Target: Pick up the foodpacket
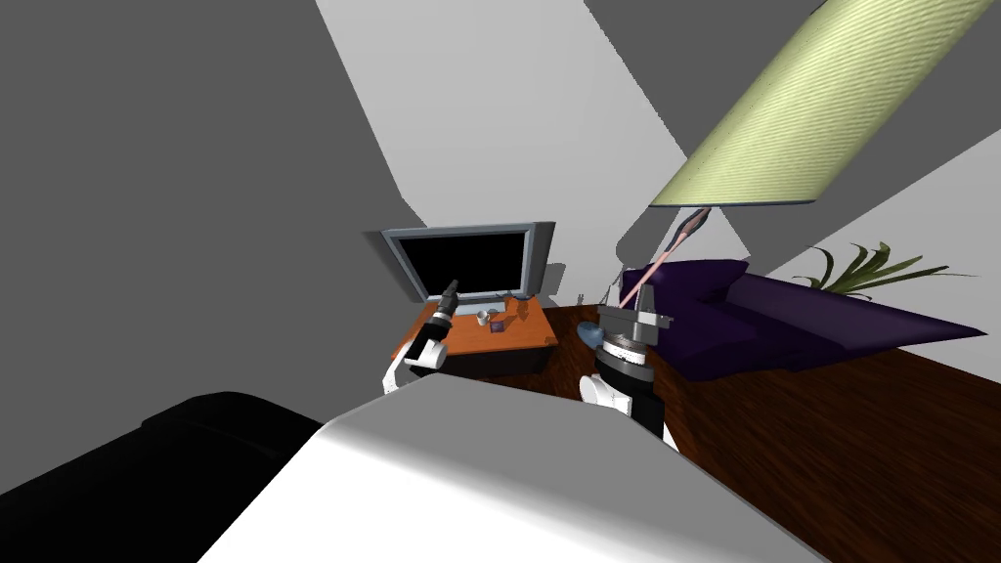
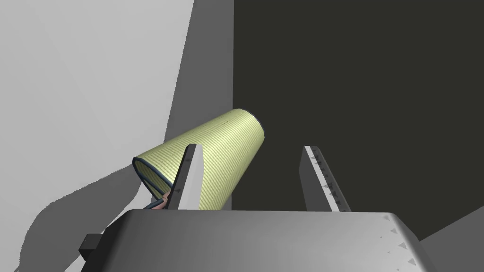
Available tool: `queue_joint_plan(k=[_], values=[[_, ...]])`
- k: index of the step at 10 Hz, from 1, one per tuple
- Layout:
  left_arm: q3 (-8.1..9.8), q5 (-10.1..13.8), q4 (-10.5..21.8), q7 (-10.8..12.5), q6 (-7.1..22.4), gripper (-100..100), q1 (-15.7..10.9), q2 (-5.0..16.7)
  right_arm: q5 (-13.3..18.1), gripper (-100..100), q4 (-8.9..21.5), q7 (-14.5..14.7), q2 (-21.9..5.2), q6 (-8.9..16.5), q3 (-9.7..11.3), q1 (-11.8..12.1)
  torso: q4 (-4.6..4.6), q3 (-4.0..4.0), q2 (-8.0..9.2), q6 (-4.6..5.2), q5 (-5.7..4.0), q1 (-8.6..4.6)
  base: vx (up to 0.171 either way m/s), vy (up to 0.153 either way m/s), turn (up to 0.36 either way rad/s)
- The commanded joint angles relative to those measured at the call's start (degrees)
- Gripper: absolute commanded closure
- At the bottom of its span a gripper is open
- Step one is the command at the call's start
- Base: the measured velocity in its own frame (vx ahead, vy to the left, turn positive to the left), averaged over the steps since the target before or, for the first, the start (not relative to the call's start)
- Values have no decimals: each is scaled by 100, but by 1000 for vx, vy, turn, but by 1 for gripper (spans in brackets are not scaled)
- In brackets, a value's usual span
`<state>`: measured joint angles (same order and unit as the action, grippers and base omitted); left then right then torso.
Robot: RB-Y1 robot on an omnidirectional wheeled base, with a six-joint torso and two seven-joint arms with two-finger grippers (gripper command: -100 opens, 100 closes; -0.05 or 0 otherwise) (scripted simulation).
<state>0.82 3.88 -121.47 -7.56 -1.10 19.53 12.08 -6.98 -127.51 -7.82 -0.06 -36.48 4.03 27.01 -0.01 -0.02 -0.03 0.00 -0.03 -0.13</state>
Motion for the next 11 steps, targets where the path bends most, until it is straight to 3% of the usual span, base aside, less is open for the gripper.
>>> queue_joint_plan(k=[1,4,5,6,7,8,10,11], values=[[7,-7,72,6,221,-100,-47,19,0,0,0,0,0,0,0,0,0,0,0,0,0,0,0,-40,-2],[117,41,547,75,719,-100,-311,231,0,0,0,0,0,0,0,0,0,0,-1,-1,-2,-6,7,-57,-12],[117,41,547,75,855,-100,-311,231,0,0,0,0,0,0,0,0,0,0,-1,0,-2,-8,1,-56,-7],[175,71,803,110,1024,-100,-451,338,0,0,0,0,0,0,0,0,0,1,1,0,-2,-7,4,-75,-24],[175,71,803,110,1185,-100,-451,338,0,0,0,0,0,0,0,0,0,0,0,0,-3,-13,7,-57,-7],[236,106,1022,146,1372,-100,-595,445,0,0,0,0,0,0,0,0,0,0,0,-1,-3,-8,6,-61,-32],[236,106,1070,146,1521,-100,-595,445,0,0,0,0,0,0,0,0,0,-1,-2,-1,-3,-6,8,-39,-3],[299,144,1331,182,1773,-100,-743,551,0,0,0,0,0,0,0,0,0,1,1,-1,-1,2,-2,-44,-35]])
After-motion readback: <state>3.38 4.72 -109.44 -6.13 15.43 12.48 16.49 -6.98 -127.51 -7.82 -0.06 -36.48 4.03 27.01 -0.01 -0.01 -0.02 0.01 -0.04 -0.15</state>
